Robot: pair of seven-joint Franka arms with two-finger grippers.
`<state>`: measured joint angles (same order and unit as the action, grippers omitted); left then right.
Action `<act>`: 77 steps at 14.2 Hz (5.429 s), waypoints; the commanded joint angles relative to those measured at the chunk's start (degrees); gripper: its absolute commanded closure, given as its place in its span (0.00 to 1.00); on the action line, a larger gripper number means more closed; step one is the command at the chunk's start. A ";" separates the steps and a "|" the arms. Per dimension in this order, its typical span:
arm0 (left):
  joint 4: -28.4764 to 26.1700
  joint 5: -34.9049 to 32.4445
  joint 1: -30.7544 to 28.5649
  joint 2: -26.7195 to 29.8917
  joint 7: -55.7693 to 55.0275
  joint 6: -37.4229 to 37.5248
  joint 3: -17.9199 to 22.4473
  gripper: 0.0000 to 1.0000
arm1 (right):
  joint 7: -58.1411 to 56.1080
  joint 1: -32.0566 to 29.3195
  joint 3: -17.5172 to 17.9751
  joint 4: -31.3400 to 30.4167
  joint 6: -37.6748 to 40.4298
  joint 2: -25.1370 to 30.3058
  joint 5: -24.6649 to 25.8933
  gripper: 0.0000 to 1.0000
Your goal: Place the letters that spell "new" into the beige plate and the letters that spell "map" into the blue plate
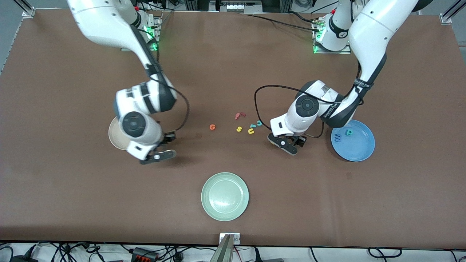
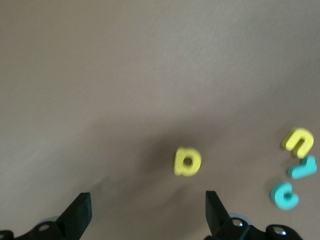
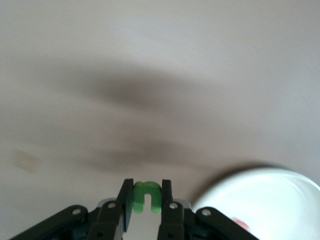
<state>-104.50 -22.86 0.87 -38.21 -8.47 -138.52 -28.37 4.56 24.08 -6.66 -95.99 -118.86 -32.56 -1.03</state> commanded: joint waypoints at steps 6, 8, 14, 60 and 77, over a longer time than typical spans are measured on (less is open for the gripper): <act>1.67 -2.19 4.22 -4.06 -4.45 -5.79 2.17 0.30 | 1.68 -3.52 -2.22 -26.35 -12.61 11.47 0.51 0.86; 1.58 -2.19 4.75 -4.15 -4.45 -5.88 2.71 0.46 | 2.47 -3.26 -2.13 -26.36 -14.37 9.99 0.42 0.84; 1.58 -2.19 4.93 -4.42 -4.36 -5.79 3.41 0.80 | 3.18 -2.73 -2.13 -23.91 -12.11 11.11 0.42 0.00; 8.81 22.96 0.44 38.46 8.09 40.71 27.23 0.00 | 33.43 12.32 3.94 -0.33 -6.07 -0.41 -3.98 1.00; 7.30 21.98 0.80 38.39 12.07 43.43 26.88 0.00 | -1.57 2.73 -15.14 -18.89 -5.93 5.68 -3.01 1.00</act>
<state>-96.77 -0.77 0.81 -0.82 2.57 -95.69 -2.21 4.66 28.18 -22.45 -114.09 -122.93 -26.74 -4.34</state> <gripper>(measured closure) 0.000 0.727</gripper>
